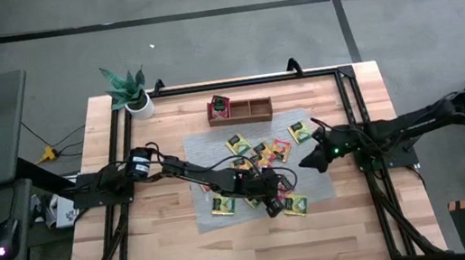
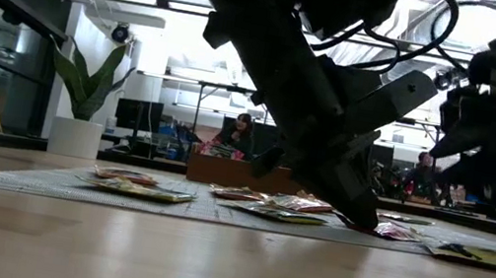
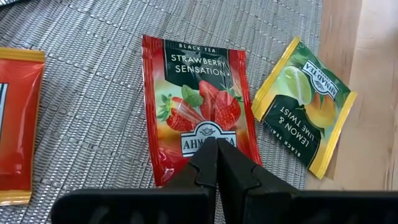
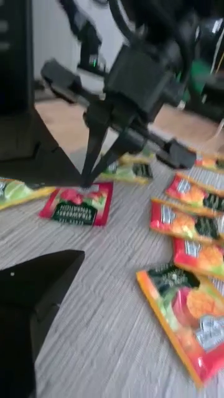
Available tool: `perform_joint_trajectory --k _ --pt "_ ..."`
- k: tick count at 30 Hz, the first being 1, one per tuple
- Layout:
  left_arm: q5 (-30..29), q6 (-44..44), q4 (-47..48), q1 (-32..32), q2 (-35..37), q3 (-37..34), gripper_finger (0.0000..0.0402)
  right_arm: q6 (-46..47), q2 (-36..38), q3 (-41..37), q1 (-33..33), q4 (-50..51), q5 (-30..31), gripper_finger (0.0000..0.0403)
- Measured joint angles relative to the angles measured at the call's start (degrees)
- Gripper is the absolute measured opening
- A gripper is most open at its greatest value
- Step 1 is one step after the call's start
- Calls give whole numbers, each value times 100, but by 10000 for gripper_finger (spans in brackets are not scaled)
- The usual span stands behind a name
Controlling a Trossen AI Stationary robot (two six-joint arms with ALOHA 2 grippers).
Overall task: Pick & Place Tea
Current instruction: Put the red tea bag into the left section of the wooden organizer
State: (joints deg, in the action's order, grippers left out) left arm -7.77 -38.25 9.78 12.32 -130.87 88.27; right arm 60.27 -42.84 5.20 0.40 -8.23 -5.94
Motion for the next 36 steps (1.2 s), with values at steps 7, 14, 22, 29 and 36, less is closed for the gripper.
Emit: perform_joint_trajectory --k 7,14,22,29,36 --pt "20 -1 -2 0 -2 -7 0 -257 1 -174 0 -397 -127 239" --pt "44 -2 -2 0 0 -9 0 -873 -335 235 0 39 -229 247" --pt "59 -1 -2 0 0 -9 0 -1589 -1884 779 -4 -75 -558 247" --pt "66 -1 -2 0 0 -9 0 -1959 -3115 1210 -4 -510 -701 247" --pt "71 -1 -7 0 0 -9 0 -2174 -4034 1584 -5 -855 -973 247"
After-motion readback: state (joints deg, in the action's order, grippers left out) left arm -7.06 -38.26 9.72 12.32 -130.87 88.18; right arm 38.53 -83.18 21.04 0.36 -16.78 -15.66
